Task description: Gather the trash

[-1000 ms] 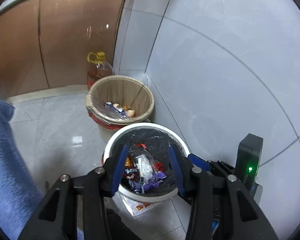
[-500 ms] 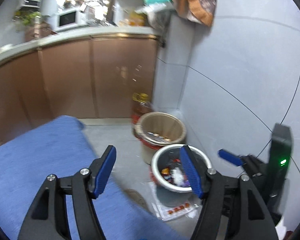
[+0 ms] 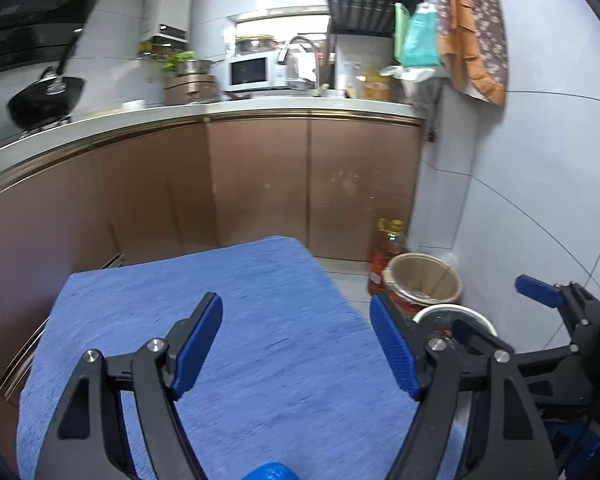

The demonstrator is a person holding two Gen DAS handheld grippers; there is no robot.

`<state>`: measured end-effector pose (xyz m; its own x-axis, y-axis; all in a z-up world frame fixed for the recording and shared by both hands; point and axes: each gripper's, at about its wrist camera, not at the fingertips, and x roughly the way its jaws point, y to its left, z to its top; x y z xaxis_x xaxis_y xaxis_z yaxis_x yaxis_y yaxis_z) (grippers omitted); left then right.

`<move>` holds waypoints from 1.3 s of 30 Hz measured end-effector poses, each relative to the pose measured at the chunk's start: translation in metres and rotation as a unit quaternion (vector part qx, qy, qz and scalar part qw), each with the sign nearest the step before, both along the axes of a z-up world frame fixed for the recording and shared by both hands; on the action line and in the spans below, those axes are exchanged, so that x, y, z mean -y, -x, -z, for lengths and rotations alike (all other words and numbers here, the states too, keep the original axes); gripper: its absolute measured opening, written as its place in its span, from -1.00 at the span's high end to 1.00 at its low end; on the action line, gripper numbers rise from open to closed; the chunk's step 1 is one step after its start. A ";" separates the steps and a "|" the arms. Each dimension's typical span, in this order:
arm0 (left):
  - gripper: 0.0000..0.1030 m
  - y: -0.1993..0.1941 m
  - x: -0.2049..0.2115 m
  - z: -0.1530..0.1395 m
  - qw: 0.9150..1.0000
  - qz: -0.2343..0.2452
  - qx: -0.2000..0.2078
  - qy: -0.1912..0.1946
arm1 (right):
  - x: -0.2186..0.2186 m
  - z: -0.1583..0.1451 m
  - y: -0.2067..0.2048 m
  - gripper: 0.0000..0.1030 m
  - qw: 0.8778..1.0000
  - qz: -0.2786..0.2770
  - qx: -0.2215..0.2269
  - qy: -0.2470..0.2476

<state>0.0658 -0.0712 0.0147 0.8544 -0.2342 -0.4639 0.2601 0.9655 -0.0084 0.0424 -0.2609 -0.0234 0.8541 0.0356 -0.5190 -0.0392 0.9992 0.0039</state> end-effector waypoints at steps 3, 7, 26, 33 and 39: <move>-0.46 0.009 -0.015 0.002 1.000 -0.015 0.002 0.003 | -0.007 0.002 0.004 -1.00 1.000 -0.009 -0.001 0.006; -0.46 0.016 -0.023 0.004 1.000 -0.025 0.008 -0.001 | -0.013 0.001 0.009 -1.00 1.000 -0.014 0.000 0.009; -0.46 0.014 -0.020 0.015 0.999 -0.031 0.001 -0.014 | -0.006 0.002 0.013 -1.00 1.000 -0.011 0.013 0.004; -0.46 0.011 -0.015 0.018 0.999 -0.032 -0.003 -0.017 | 0.000 0.003 0.010 -1.00 1.000 -0.010 0.012 -0.004; -0.46 0.008 -0.012 0.019 0.999 -0.029 -0.005 -0.021 | 0.008 0.007 0.009 -1.00 1.000 -0.001 0.007 -0.013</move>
<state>0.0574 -0.0594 -0.0043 0.8617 -0.1636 -0.4804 0.2029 0.9787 0.0308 0.0334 -0.2693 -0.0304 0.8615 0.0514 -0.5051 -0.0420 0.9987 0.0300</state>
